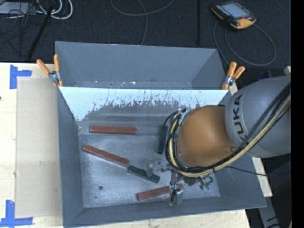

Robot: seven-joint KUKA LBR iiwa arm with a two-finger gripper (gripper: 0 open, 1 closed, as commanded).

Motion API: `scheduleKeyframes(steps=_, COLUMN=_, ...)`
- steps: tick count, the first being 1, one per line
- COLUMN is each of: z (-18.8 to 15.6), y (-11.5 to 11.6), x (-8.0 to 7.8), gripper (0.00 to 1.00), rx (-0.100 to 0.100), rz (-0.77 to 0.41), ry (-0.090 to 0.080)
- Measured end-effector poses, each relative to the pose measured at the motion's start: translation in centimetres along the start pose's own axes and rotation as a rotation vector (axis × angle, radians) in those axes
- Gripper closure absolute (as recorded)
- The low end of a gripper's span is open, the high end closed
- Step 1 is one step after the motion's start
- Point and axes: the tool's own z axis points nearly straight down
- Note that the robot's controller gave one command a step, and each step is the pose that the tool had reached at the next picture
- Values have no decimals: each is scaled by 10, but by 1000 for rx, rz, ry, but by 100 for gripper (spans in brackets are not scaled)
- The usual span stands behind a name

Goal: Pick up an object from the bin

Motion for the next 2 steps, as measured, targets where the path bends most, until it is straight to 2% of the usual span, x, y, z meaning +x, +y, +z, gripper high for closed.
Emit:
scheduleKeyframes(steps=1, z=12, y=-44, x=-1, gripper=0, rx=-3, rz=146, ry=-4)
scheduleKeyframes(steps=2, z=16, y=-60, x=2, gripper=0, rx=-2, rz=174, ry=-3)
